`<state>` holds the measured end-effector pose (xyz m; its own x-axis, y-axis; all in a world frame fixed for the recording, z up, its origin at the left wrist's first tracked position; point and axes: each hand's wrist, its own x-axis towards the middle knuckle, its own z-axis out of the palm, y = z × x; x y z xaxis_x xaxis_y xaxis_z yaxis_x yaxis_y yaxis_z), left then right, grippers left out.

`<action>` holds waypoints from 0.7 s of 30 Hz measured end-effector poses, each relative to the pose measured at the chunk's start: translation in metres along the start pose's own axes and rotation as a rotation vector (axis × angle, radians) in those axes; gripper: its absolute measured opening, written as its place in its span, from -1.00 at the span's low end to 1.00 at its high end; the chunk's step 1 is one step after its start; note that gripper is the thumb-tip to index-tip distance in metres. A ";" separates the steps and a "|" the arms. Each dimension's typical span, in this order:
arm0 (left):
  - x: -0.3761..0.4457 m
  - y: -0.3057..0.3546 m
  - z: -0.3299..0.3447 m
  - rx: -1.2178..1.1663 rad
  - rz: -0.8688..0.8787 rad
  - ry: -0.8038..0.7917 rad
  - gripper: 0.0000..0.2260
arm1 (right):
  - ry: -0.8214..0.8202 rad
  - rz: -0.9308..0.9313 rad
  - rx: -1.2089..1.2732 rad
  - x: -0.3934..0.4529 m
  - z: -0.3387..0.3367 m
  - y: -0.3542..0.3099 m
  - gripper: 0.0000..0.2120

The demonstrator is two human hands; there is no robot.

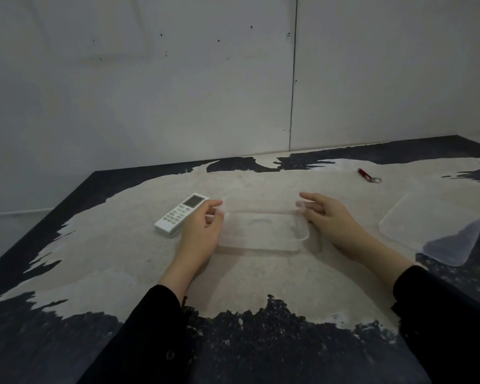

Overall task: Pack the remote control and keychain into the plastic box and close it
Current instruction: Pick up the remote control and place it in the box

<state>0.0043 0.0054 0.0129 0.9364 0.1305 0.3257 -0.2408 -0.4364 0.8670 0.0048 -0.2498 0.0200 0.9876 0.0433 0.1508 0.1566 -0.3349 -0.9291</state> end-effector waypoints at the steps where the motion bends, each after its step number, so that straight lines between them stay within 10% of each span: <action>1: 0.002 0.000 -0.003 0.019 0.011 0.009 -0.82 | 0.020 0.005 0.004 0.000 0.002 -0.001 -0.61; 6: 0.009 -0.004 -0.025 0.449 0.241 0.268 -0.87 | 0.036 0.008 -0.018 -0.003 0.006 -0.006 -0.62; 10: 0.017 -0.023 -0.042 0.731 -0.011 0.217 -0.55 | 0.024 -0.007 -0.063 -0.005 0.005 -0.009 -0.64; 21: 0.013 -0.003 -0.042 0.490 0.056 0.205 -0.65 | -0.080 0.014 -0.050 -0.012 0.008 -0.012 -0.52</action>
<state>0.0070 0.0457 0.0304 0.8448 0.2451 0.4756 -0.0953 -0.8058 0.5845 -0.0092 -0.2391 0.0268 0.9877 0.1131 0.1084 0.1440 -0.3828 -0.9125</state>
